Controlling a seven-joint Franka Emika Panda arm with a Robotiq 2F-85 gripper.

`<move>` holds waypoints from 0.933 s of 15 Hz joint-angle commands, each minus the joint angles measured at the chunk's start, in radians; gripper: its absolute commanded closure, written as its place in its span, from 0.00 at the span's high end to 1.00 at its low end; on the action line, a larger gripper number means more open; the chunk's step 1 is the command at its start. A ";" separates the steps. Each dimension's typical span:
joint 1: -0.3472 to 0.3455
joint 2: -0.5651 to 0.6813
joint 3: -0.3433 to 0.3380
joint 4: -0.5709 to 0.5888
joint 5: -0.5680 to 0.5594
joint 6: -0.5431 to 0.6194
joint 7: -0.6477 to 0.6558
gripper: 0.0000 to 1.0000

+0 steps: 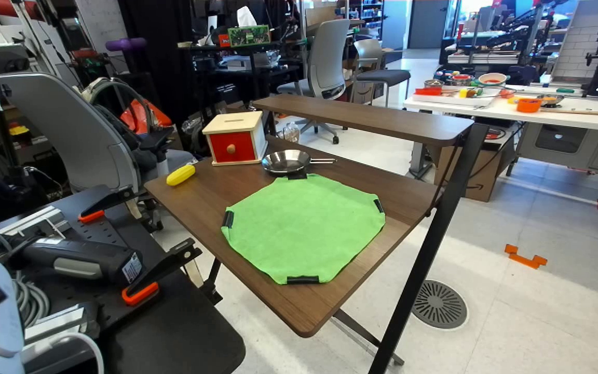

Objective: Place the yellow toy on the towel

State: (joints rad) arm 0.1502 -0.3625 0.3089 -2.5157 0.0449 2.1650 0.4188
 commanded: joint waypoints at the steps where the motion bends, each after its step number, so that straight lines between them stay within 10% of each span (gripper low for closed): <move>1: -0.033 0.183 -0.001 0.096 -0.069 0.098 0.043 1.00; 14: 0.155 0.837 -0.119 0.461 -0.224 0.122 0.128 1.00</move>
State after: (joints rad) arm 0.2373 0.3531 0.2400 -2.1696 -0.1674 2.3057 0.5370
